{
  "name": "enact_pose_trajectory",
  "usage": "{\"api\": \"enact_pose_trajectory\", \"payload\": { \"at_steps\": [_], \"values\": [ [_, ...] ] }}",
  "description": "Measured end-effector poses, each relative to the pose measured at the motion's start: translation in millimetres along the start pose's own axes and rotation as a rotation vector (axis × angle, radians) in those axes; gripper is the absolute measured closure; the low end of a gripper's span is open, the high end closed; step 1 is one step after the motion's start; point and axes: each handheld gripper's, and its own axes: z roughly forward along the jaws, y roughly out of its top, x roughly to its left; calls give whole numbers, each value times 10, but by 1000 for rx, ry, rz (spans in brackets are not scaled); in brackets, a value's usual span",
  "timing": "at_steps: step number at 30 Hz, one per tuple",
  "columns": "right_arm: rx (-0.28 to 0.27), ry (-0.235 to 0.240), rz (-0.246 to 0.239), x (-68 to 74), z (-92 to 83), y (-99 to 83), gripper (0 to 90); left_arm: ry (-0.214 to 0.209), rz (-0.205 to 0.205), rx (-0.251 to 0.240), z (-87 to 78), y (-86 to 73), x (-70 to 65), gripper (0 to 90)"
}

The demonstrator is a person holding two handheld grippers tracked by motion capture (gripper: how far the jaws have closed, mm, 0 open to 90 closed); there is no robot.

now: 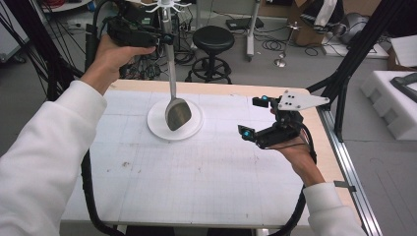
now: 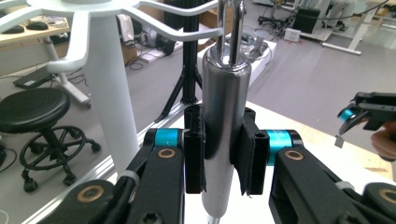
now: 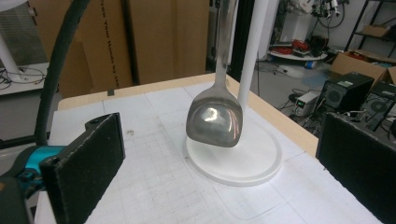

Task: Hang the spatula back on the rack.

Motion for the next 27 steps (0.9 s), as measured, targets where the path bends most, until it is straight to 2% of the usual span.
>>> {"api": "enact_pose_trajectory", "payload": {
  "at_steps": [13,19,21,22,24,26,27],
  "values": [
    [-12,5,5,1,-58,-11,0,28,-32,11,59,-17,77,750],
    [-16,3,5,-9,-76,-32,0,53,-21,34,114,-40,77,744],
    [-14,4,7,0,-84,-34,0,49,-28,19,113,-42,74,739],
    [-15,3,6,0,-86,-35,0,60,-37,-11,94,-25,62,722],
    [-18,3,6,1,-95,-37,0,88,-13,-29,69,-11,41,595],
    [-25,-1,9,5,-109,-43,0,102,17,2,51,-26,15,519],
    [-25,-1,9,5,-109,-43,0,109,29,10,41,-46,3,519]
  ]
}}
